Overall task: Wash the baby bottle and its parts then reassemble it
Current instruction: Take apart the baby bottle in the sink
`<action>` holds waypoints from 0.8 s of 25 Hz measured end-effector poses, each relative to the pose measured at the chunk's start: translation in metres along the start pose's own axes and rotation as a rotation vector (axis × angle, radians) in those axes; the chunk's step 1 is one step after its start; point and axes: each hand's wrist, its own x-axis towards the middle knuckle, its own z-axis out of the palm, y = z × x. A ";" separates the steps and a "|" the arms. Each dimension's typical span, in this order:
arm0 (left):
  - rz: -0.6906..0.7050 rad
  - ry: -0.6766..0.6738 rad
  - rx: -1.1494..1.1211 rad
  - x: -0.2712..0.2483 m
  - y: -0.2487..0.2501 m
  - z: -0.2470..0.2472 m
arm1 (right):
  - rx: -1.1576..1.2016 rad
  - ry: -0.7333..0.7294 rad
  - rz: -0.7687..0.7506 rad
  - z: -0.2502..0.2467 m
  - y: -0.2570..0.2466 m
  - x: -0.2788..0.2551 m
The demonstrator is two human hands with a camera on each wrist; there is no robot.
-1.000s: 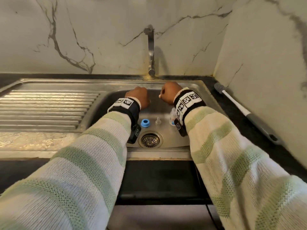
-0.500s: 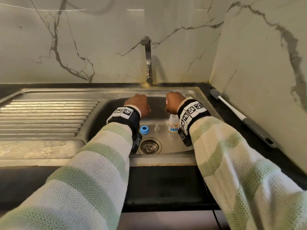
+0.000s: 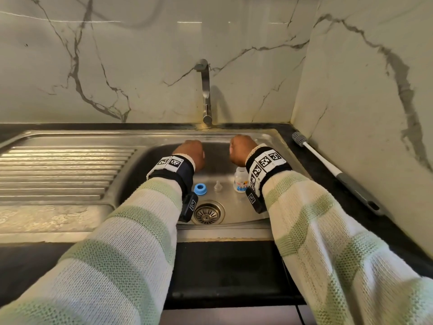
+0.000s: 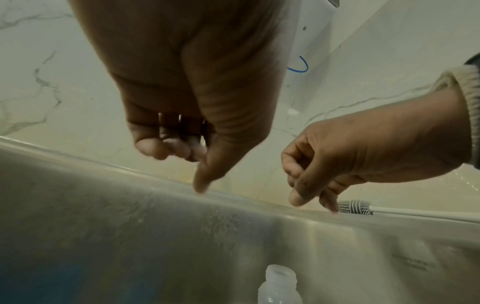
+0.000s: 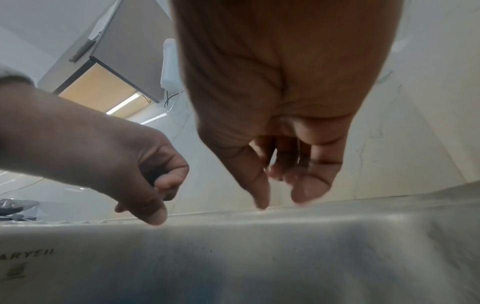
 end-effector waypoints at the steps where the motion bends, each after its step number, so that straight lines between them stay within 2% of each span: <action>1: 0.015 0.036 -0.022 0.002 -0.001 -0.002 | 0.024 0.055 -0.002 -0.004 -0.001 0.000; 3: 0.033 0.052 -0.032 0.004 0.000 -0.002 | 0.059 0.100 -0.012 -0.010 -0.005 -0.002; 4: 0.026 0.019 -0.030 0.004 0.001 -0.001 | 0.055 0.063 -0.019 -0.009 -0.007 -0.003; 7: 0.002 -0.084 0.020 0.005 0.000 0.008 | -0.012 -0.165 -0.034 0.005 -0.004 -0.005; 8: 0.012 -0.081 0.032 0.004 0.001 0.008 | -0.019 -0.183 -0.028 0.008 0.000 -0.004; 12: 0.049 0.011 -0.024 0.004 0.002 0.004 | 0.017 -0.127 -0.021 0.007 0.002 -0.002; 15: 0.048 0.012 -0.038 0.002 0.004 0.004 | -0.010 -0.143 -0.023 0.009 -0.002 -0.005; 20: 0.056 -0.013 -0.052 -0.002 0.000 0.005 | 0.052 -0.071 0.005 0.003 0.003 -0.006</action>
